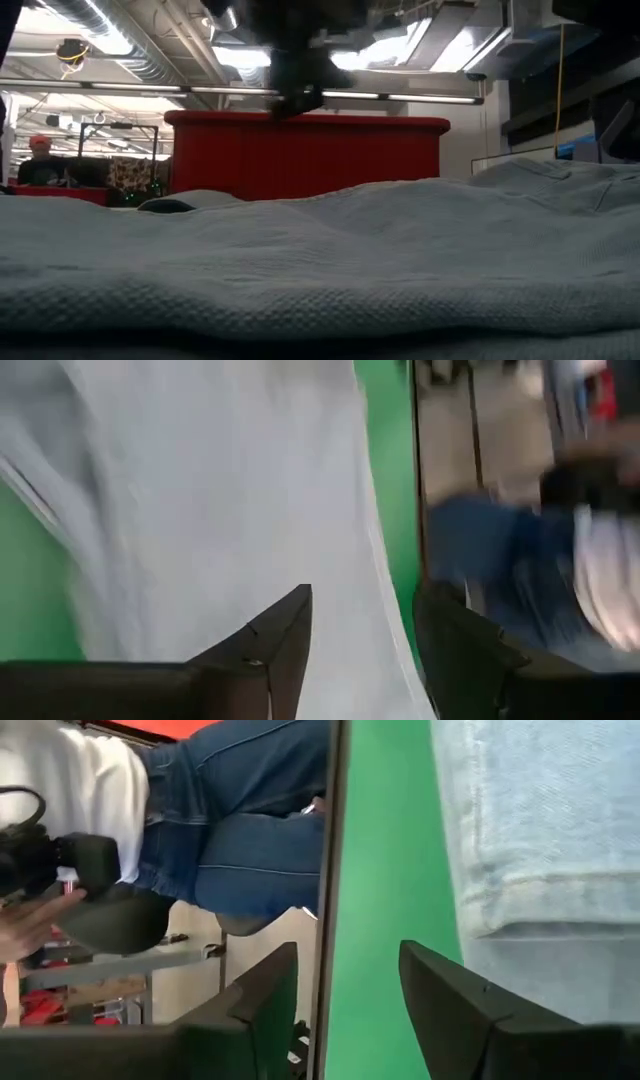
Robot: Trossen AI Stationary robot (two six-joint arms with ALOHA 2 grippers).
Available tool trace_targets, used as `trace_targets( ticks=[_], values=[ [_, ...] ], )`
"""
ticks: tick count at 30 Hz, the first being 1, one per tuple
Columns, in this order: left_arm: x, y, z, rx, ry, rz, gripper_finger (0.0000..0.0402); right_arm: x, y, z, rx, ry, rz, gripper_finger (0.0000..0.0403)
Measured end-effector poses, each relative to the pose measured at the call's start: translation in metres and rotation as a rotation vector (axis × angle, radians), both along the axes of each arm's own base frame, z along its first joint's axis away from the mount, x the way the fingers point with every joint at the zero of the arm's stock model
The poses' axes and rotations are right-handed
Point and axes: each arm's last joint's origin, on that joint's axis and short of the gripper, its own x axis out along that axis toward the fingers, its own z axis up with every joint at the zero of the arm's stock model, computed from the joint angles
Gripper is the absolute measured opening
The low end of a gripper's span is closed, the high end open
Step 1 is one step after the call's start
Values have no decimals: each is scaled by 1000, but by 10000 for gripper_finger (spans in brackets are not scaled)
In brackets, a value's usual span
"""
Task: Fold Laundry from Bin
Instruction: Fold the light blue jeans
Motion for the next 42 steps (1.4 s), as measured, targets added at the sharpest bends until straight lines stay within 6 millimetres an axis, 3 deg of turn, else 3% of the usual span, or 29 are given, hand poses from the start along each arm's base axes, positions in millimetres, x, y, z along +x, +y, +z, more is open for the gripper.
trace_targets(
  ticks=[6, 11, 15, 20, 24, 42],
  values=[
    [-29, -39, -18, 113, 231, -76, 141, 0, 0, 1, -7, -20, 14, 166],
    [-45, -69, -22, 229, 241, -103, 123, -1, -1, 11, 6, -68, 15, 166],
    [-57, -84, -35, 327, 245, -81, 111, 0, -1, 32, 2, -152, 2, 166],
    [-72, -93, -60, 360, 334, -43, 102, 4, -1, 66, -20, -317, 13, 166],
    [-87, -96, -80, 379, 401, -58, 102, 5, -2, 80, -58, -396, -2, 166],
    [-134, -98, -89, 473, 735, -194, 101, -7, -6, 66, -142, -188, -14, 166]
  ],
)
